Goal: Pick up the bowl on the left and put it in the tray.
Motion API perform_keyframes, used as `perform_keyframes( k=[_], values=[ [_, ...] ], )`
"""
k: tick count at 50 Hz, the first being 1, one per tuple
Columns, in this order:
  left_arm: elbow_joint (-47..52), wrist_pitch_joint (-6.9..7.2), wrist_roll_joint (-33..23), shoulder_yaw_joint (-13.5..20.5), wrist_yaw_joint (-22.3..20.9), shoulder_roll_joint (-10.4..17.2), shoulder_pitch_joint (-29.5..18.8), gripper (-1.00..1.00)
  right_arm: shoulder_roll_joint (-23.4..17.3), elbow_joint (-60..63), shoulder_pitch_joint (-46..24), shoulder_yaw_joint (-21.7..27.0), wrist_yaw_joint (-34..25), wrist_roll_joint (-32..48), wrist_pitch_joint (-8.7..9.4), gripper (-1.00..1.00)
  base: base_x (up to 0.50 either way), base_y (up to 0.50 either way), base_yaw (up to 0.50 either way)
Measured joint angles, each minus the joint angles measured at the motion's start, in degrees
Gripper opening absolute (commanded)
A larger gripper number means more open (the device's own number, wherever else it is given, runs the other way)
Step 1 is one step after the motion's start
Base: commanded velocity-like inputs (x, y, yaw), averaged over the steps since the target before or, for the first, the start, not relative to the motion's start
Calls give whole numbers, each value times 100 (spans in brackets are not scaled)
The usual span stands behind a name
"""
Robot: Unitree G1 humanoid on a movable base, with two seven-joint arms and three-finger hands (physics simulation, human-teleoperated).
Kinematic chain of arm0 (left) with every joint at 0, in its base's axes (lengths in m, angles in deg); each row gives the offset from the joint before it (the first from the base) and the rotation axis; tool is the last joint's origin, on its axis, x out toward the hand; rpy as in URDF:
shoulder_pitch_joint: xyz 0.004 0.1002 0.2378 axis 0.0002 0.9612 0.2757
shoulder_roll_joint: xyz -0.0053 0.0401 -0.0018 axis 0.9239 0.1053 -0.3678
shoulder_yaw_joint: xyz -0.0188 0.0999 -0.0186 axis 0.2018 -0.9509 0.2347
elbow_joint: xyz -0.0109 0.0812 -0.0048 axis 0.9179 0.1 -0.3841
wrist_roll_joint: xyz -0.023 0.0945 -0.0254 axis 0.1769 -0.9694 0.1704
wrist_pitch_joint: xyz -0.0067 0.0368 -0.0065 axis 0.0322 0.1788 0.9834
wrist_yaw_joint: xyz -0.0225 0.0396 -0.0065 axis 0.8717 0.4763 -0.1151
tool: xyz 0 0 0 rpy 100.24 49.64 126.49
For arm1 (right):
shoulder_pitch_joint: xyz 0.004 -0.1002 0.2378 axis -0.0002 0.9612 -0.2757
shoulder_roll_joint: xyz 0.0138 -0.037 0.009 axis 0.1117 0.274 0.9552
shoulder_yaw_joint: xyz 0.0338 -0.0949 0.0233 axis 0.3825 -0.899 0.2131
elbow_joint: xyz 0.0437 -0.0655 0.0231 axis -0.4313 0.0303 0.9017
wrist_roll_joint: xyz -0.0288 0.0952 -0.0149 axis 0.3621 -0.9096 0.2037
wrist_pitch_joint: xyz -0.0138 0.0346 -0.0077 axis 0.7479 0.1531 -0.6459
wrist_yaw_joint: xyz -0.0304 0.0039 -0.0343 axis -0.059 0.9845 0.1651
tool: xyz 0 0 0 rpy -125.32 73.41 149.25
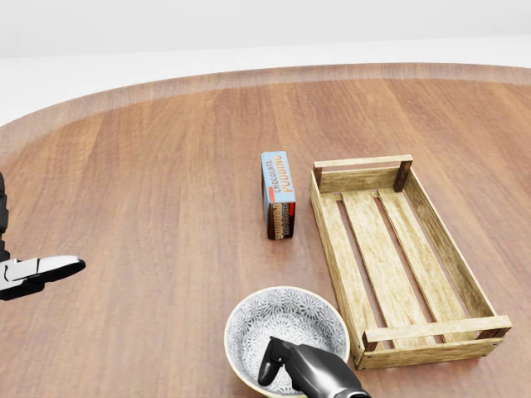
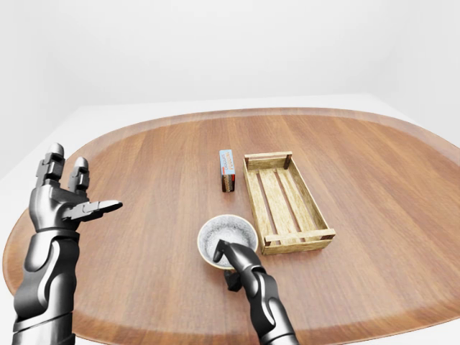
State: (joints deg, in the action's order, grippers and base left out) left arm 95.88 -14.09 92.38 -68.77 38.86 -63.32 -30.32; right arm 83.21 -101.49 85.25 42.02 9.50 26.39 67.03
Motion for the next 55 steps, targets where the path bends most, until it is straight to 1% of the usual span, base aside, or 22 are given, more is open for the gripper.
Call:
perform_keyframes(
  k=[9,13,19,35,43,55],
  values=[
    [-22,0,12,9,5,11,-13,100,-14,113,24,-19,-11,-30,1,-100,0,0,0],
    [-33,0,7,4,6,10,-15,100,-17,262,41,-41,-102,-57,1,-100,0,0,0],
    [-19,0,-15,-18,7,-5,2,100,20,591,62,-155,-359,-150,2,-100,0,0,0],
    [17,0,-22,-20,-3,-16,16,100,294,1463,-165,-577,-1150,430,2,-100,0,0,0],
    [45,0,-21,-17,0,-20,25,100,366,1950,-394,-517,-1596,705,2,-100,0,0,0],
    [93,0,-34,-27,-1,-35,48,100,424,2523,-826,-248,-2179,1095,2,-100,0,0,0]
  ],
)
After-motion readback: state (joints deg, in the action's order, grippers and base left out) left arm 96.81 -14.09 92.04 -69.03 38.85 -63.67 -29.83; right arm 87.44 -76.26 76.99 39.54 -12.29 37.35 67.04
